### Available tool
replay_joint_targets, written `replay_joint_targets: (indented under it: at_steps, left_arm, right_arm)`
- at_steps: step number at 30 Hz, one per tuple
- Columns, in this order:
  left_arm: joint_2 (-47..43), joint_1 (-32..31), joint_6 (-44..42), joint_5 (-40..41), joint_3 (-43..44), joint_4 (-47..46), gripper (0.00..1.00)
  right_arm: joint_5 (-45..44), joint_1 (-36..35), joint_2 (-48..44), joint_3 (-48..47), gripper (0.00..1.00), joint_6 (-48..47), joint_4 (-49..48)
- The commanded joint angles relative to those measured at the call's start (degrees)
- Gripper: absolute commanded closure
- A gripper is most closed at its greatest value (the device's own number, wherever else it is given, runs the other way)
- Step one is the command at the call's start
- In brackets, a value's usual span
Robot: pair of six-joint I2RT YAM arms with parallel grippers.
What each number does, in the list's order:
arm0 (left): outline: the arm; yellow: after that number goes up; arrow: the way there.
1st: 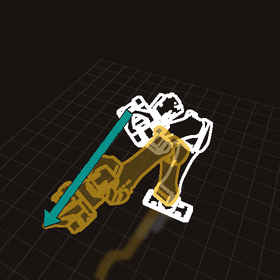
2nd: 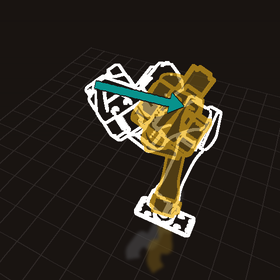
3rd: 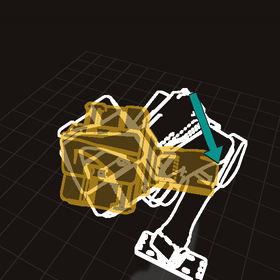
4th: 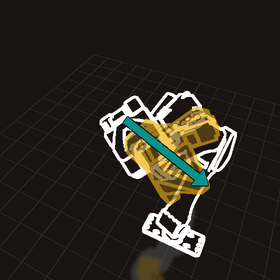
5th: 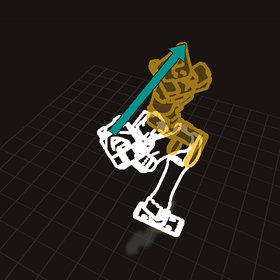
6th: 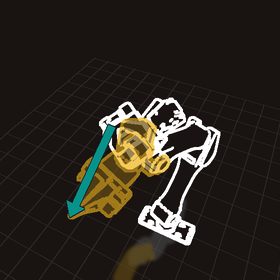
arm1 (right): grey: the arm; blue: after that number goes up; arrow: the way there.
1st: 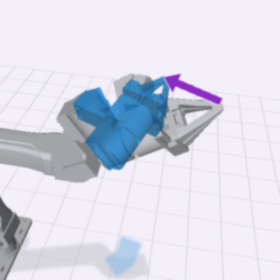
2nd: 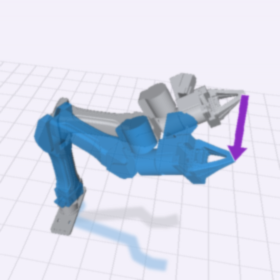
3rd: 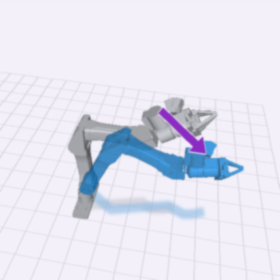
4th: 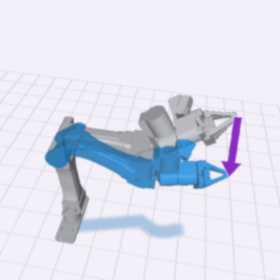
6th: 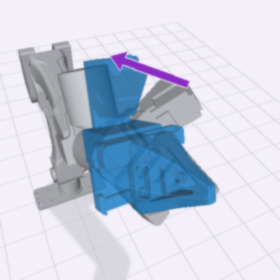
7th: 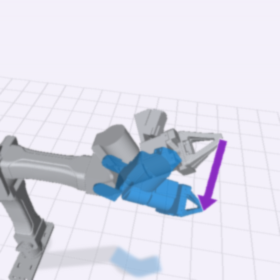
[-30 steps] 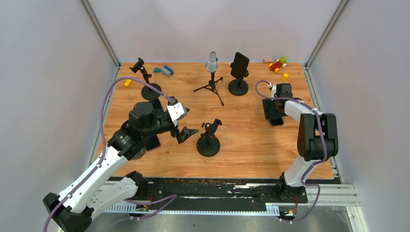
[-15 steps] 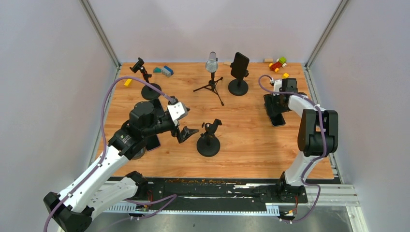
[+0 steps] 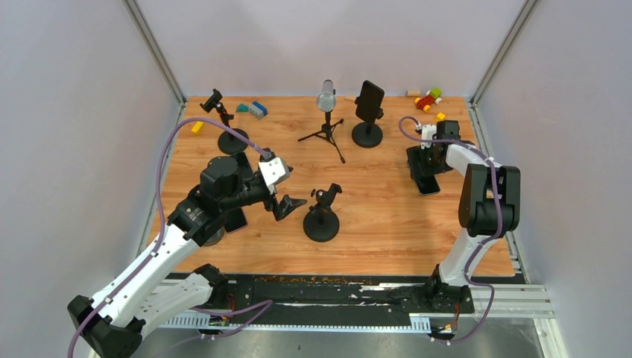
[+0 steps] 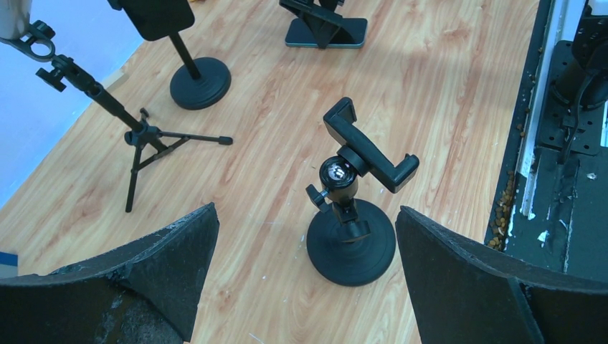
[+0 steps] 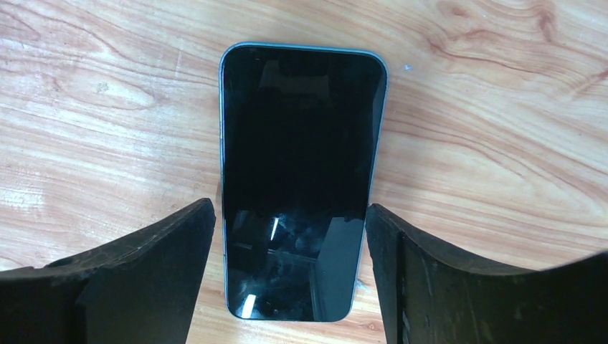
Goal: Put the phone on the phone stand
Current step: Adjust the phone at the center of the board, then pick up the phone at the center of the board.
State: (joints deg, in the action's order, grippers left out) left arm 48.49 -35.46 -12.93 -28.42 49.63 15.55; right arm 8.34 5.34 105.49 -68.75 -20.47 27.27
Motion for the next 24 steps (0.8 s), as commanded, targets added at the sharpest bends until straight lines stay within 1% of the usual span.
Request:
replay_joint_targets:
  at_steps: [1,15,24]
  left_arm:
    - [-0.37,0.37,-0.15,-0.84,0.03,-1.41,0.0]
    - [-1.34,1.37,0.17,-1.09,-0.32,-1.51,0.0]
    - [-0.68,1.39,0.5,-2.09,-0.36,-2.11,0.0]
  right_arm:
    - [2.32,0.28,1.01,-2.04,0.22,-1.77,0.99]
    - [4.62,1.34,1.94,-1.64,0.21,-3.83,2.53]
    - [5.64,1.34,3.96,-3.53,0.12,-4.23,4.24]
